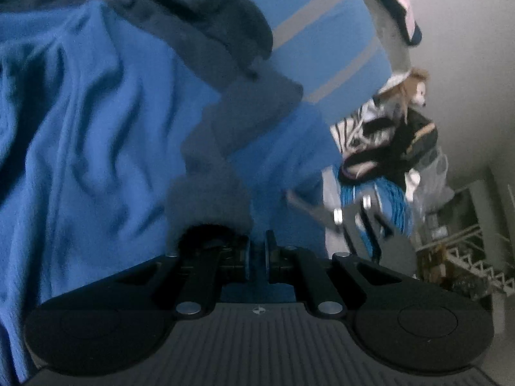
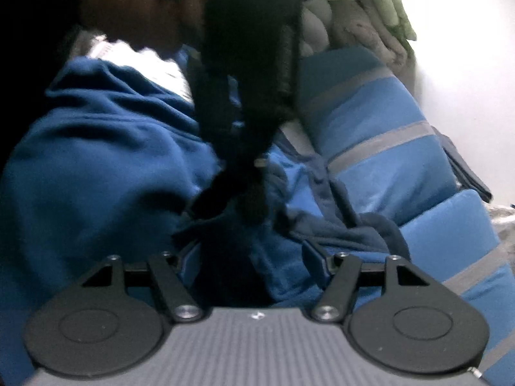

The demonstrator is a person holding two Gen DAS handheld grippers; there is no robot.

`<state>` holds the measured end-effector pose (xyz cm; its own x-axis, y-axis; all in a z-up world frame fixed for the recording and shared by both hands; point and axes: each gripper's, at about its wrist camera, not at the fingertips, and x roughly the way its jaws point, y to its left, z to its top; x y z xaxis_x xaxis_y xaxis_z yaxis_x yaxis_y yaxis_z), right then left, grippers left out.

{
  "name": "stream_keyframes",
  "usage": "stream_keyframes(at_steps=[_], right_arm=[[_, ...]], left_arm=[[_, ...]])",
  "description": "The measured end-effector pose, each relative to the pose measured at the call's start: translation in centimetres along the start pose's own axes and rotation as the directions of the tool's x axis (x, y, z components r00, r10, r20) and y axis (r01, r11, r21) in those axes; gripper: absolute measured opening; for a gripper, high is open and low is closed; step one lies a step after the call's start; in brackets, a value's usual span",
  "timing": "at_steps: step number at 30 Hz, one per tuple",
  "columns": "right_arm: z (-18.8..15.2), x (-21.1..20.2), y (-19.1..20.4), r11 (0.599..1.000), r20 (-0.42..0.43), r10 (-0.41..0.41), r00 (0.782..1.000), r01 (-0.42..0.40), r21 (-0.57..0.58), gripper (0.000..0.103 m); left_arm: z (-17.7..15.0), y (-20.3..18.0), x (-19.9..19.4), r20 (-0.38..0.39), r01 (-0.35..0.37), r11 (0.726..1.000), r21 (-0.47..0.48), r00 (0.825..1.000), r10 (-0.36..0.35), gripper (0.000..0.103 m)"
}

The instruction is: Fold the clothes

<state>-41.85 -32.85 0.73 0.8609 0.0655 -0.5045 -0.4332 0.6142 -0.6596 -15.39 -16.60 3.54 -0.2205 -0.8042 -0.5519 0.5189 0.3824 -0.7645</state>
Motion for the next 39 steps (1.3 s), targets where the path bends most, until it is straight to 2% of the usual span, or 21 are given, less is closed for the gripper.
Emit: stream_keyframes(at_steps=[2,5,10,12,14,18,19,20,21,22,24,26,27,28,30,32,34,36,38,39], right_arm=[[0.1,0.8,0.1,0.999,-0.013,-0.03,0.999,0.03,0.015,0.077],[0.2,1.5,1.3,0.996,-0.009,-0.073,0.997,0.072,-0.051,0.077],[-0.4,1.5,2.6,0.979,0.009,-0.07,0.998,0.07,-0.194,0.076],[-0.8,1.3,3.0,0.966,0.014,-0.055,0.998,0.057,-0.25,0.071],[-1.3,1.0,3.6,0.948,0.017,-0.036,0.999,0.04,-0.315,0.066],[-1.7,1.1,4.4,0.933,0.005,0.012,1.0,-0.009,-0.36,0.041],[-1.8,1.2,4.4,0.933,0.001,0.013,1.0,-0.011,-0.361,0.033],[-1.8,1.3,4.5,0.933,-0.002,0.013,1.0,-0.013,-0.36,0.019],[-1.7,1.3,4.2,0.939,-0.004,0.011,1.0,-0.011,-0.344,0.018],[-1.6,1.3,3.9,0.945,-0.002,0.004,1.0,-0.005,-0.326,0.017],[-1.3,1.1,3.2,0.958,0.014,-0.018,1.0,0.021,-0.285,0.016],[-0.9,1.0,2.7,0.966,0.03,-0.046,0.998,0.052,-0.253,0.016],[-0.8,0.9,2.4,0.969,0.035,-0.056,0.998,0.063,-0.238,0.016],[-0.7,0.8,2.2,0.972,0.039,-0.067,0.997,0.074,-0.222,0.016],[-0.6,0.7,1.8,0.976,0.054,-0.099,0.994,0.108,-0.19,0.016],[-0.3,0.6,1.1,0.978,0.076,-0.145,0.987,0.155,-0.141,0.015],[0.1,0.4,-0.9,0.976,0.106,-0.214,0.971,0.218,-0.028,0.014],[0.4,-0.2,-3.8,0.957,0.127,-0.276,0.953,0.261,0.124,0.014],[0.4,-1.3,-8.4,0.907,0.128,-0.351,0.928,0.302,0.294,0.013],[0.2,-2.3,-11.4,0.864,0.113,-0.405,0.907,0.339,0.373,0.013]], left_arm=[[-0.3,0.2,0.2,-0.014,-0.004,1.0,-0.006,1.0,0.004,0.008],[-0.3,0.6,0.3,-0.019,-0.02,0.999,-0.025,1.0,0.019,0.008],[-0.5,1.3,0.7,-0.054,-0.026,0.998,-0.053,0.998,0.023,0.008],[-0.6,1.4,1.0,-0.069,-0.032,0.998,-0.059,0.997,0.028,0.008],[-0.7,1.5,1.1,-0.078,-0.035,0.997,-0.065,0.997,0.03,0.008],[-0.6,1.6,1.3,-0.093,-0.038,0.997,-0.074,0.995,0.031,0.008],[-0.5,1.5,1.2,-0.098,-0.033,0.997,-0.069,0.995,0.026,0.009],[-0.2,1.3,1.0,-0.107,-0.025,0.998,-0.063,0.994,0.018,0.009],[0.1,1.0,0.8,-0.118,-0.001,0.999,-0.042,0.993,-0.004,0.013],[0.6,0.6,0.4,-0.131,0.034,0.999,-0.013,0.991,-0.036,0.033],[1.4,0.0,-0.9,-0.122,0.155,0.988,0.01,0.981,-0.153,0.055],[2.1,-0.4,-2.6,-0.077,0.298,0.954,0.018,0.952,-0.296,0.059],[2.4,-0.5,-3.7,-0.034,0.36,0.933,0.033,0.933,-0.359,0.064],[2.6,-0.6,-4.7,0.014,0.401,0.915,0.051,0.915,-0.402,0.073],[2.9,-0.4,-6.7,0.142,0.414,0.906,0.088,0.895,-0.423,0.078],[2.8,0.1,-8.1,0.298,0.358,0.928,0.1,0.879,-0.371,0.08],[2.8,0.5,-8.9,0.433,0.253,0.965,0.063,0.865,-0.255,0.081],[2.8,0.7,-9.2,0.506,0.158,0.987,0.021,0.85,-0.147,0.081],[2.9,0.4,-9.2,0.549,0.083,0.997,-0.008,0.833,-0.065,0.081],[2.8,0.1,-9.1,0.567,0.06,0.998,-0.008,0.822,-0.045,0.081]])
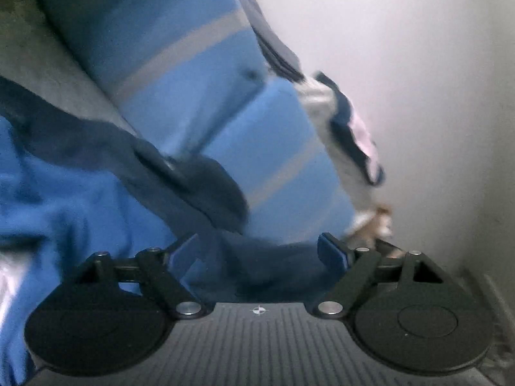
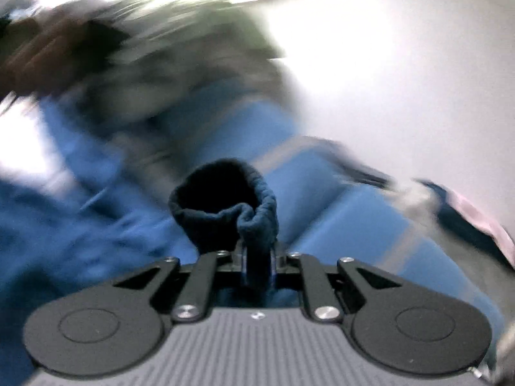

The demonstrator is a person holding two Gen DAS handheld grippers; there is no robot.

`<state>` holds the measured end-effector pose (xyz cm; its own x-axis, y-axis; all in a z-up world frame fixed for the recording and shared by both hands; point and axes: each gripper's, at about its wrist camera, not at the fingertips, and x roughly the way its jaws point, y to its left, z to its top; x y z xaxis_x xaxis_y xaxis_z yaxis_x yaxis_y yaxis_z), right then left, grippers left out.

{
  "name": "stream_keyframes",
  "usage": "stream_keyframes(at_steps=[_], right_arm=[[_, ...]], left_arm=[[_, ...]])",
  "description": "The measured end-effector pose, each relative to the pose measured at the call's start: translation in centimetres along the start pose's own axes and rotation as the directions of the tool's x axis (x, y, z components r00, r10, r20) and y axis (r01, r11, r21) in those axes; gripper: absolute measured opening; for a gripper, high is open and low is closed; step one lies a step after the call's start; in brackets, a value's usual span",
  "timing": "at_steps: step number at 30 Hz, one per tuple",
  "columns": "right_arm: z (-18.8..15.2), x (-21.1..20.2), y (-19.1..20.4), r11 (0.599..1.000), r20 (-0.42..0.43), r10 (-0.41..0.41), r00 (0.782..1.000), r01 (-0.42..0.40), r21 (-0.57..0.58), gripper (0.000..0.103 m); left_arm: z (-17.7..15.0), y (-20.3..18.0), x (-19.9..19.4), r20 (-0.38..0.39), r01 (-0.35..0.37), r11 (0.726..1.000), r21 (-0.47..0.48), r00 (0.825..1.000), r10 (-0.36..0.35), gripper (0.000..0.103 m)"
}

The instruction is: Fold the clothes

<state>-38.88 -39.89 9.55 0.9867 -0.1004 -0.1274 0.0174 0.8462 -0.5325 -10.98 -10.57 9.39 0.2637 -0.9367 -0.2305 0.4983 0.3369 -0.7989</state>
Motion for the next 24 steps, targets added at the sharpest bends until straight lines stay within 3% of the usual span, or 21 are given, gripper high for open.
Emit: stream_keyframes(at_steps=[2,3,4,5,7,8,11,13,14,17,18,20,22,24], right_arm=[[1.4,-0.9,-7.3,0.971,-0.01,-0.17,0.985,0.17,0.166,0.013],[1.7,-1.9,-11.4,0.933,-0.032,-0.262,0.964,0.262,0.246,0.013],[1.4,-3.3,-15.9,0.872,-0.071,-0.366,0.928,0.369,0.322,0.013],[0.6,-4.7,-19.4,0.806,-0.112,-0.453,0.885,0.46,0.372,0.013],[-2.3,-8.4,-26.1,0.638,-0.228,-0.601,0.766,0.631,0.442,0.013],[-5.1,-10.3,-28.1,0.567,-0.304,-0.63,0.715,0.691,0.449,0.012],[-13.2,-16.0,-34.1,0.339,-0.524,-0.664,0.533,0.839,0.425,0.012],[-19.2,-18.3,-35.4,0.247,-0.652,-0.61,0.45,0.89,0.384,0.012],[-22.0,-19.7,-35.5,0.199,-0.7,-0.575,0.423,0.903,0.381,0.012],[-28.1,-22.0,-34.6,0.087,-0.78,-0.462,0.423,0.896,0.435,0.012],[-29.4,-22.2,-33.7,0.06,-0.793,-0.448,0.413,0.899,0.434,0.012],[-31.1,-22.8,-32.8,0.036,-0.8,-0.438,0.409,0.898,0.439,0.012],[-31.1,-22.5,-32.5,0.038,-0.797,-0.436,0.417,0.894,0.447,0.013],[-31.0,-22.4,-32.7,0.052,-0.801,-0.429,0.417,0.897,0.439,0.024]], left_arm=[[-0.2,-0.7,-0.1,0.045,-0.017,1.0,0.02,0.999,0.016,0.089],[-0.3,-1.0,-0.2,0.067,-0.024,0.999,0.028,0.998,0.022,0.098],[-0.4,-1.3,-0.2,0.082,-0.023,0.999,0.04,0.996,0.02,0.103],[-0.5,-1.6,-0.3,0.093,-0.018,0.998,0.053,0.996,0.013,0.103],[-0.7,-2.3,-0.3,0.109,-0.009,0.997,0.076,0.994,0.001,0.103],[-0.9,-2.5,-0.4,0.11,-0.007,0.997,0.082,0.994,-0.002,0.103],[-0.9,-2.5,0.1,0.104,-0.01,0.997,0.08,0.995,0.002,0.103],[-1.0,-2.6,0.4,0.095,-0.015,0.997,0.078,0.995,0.007,0.103],[-1.1,-2.7,0.7,0.09,-0.019,0.996,0.083,0.996,0.012,0.103],[-1.6,-3.0,1.4,0.074,-0.033,0.994,0.101,0.997,0.026,0.103],[-1.7,-3.0,1.7,0.067,-0.037,0.994,0.106,0.997,0.03,0.103],[-2.0,-3.1,2.1,0.055,-0.047,0.992,0.114,0.998,0.041,0.103],[-2.2,-3.0,2.3,0.049,-0.058,0.991,0.12,0.997,0.053,0.103],[-2.3,-2.8,2.5,0.044,-0.065,0.99,0.122,0.997,0.06,0.103]])
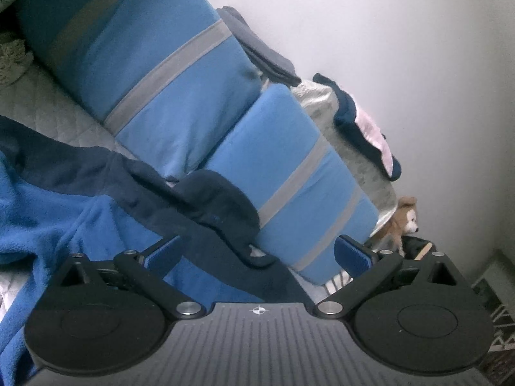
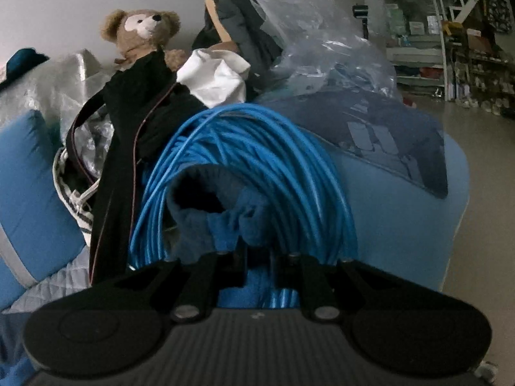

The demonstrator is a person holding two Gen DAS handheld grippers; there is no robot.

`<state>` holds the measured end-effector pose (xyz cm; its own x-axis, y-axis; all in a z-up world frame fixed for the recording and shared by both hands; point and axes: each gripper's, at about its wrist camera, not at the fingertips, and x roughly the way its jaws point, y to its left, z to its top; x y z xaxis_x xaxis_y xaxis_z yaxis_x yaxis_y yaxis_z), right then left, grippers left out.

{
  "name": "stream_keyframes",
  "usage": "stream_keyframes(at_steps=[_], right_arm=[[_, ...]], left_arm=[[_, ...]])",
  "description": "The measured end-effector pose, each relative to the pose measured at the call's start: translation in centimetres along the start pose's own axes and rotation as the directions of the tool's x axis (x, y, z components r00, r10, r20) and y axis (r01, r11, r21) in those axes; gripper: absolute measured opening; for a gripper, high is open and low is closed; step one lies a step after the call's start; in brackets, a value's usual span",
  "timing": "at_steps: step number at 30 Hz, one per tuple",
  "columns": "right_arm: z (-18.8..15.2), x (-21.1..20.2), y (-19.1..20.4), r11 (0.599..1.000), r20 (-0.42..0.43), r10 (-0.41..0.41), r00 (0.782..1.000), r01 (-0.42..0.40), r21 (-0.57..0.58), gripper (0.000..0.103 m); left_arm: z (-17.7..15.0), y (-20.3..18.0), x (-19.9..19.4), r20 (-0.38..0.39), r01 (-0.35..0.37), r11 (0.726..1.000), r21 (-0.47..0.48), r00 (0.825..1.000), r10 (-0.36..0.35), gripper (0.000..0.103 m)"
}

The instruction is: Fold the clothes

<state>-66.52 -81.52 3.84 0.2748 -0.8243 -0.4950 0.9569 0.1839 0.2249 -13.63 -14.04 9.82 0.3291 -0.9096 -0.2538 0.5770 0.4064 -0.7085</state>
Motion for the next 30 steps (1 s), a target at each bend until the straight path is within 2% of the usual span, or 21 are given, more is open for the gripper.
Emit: stream_keyframes(at_steps=[2,3,4,5,7,10,14,19,21,23,25,30], right_arm=[[0.5,0.0,0.3,0.999,-0.022,-0.025,0.999,0.024,-0.023,0.062],[0.5,-0.4,0.3,0.999,-0.035,-0.034,0.999,0.033,-0.033,0.074],[0.6,-0.9,0.3,0.999,-0.04,-0.028,0.999,0.026,-0.032,0.09],[0.7,-1.5,0.3,0.999,-0.044,-0.02,0.999,0.019,-0.03,0.097],[0.9,-2.9,0.5,1.0,-0.042,0.024,0.999,-0.025,-0.013,0.101],[1.4,-5.0,1.5,0.999,-0.062,0.048,0.997,-0.05,-0.019,0.103],[2.7,-8.3,3.8,0.994,-0.125,0.094,0.988,-0.1,-0.035,0.103],[4.5,-12.9,8.3,0.97,-0.167,0.193,0.967,-0.213,-0.116,0.103],[5.1,-14.8,10.6,0.952,-0.185,0.221,0.957,-0.253,-0.171,0.103],[5.7,-16.6,12.7,0.928,-0.218,0.27,0.938,-0.314,-0.199,0.103],[6.2,-18.2,14.2,0.905,-0.255,0.322,0.912,-0.375,-0.2,0.103],[6.4,-21.9,16.9,0.82,-0.371,0.452,0.811,-0.541,-0.185,0.103]], left_arm=[[-0.1,0.2,0.0,-0.003,0.004,1.0,-0.012,1.0,-0.004,0.103],[-0.1,0.2,0.0,-0.003,0.009,1.0,-0.021,1.0,-0.009,0.103],[-0.1,0.2,-0.1,-0.003,0.012,0.999,-0.03,1.0,-0.013,0.103],[0.0,0.3,-0.1,-0.002,0.015,0.999,-0.037,1.0,-0.015,0.103],[0.1,0.2,-0.3,-0.001,0.012,0.999,-0.043,1.0,-0.012,0.103],[0.1,0.0,-0.6,0.003,-0.005,0.999,-0.036,1.0,0.006,0.103],[0.2,-0.3,-0.9,0.011,-0.039,0.999,-0.012,0.999,0.039,0.103],[0.4,-0.7,-1.2,0.005,-0.051,0.999,0.007,0.999,0.051,0.103],[0.3,-0.8,-1.6,0.013,-0.038,0.998,0.048,0.999,0.038,0.103],[0.1,-0.8,-2.0,0.019,-0.056,0.992,0.112,0.998,0.054,0.103],[0.3,-0.9,-2.8,0.01,-0.106,0.985,0.139,0.994,0.105,0.103],[1.6,-2.6,-7.4,0.008,-0.098,0.976,0.195,0.995,0.099,0.103]])
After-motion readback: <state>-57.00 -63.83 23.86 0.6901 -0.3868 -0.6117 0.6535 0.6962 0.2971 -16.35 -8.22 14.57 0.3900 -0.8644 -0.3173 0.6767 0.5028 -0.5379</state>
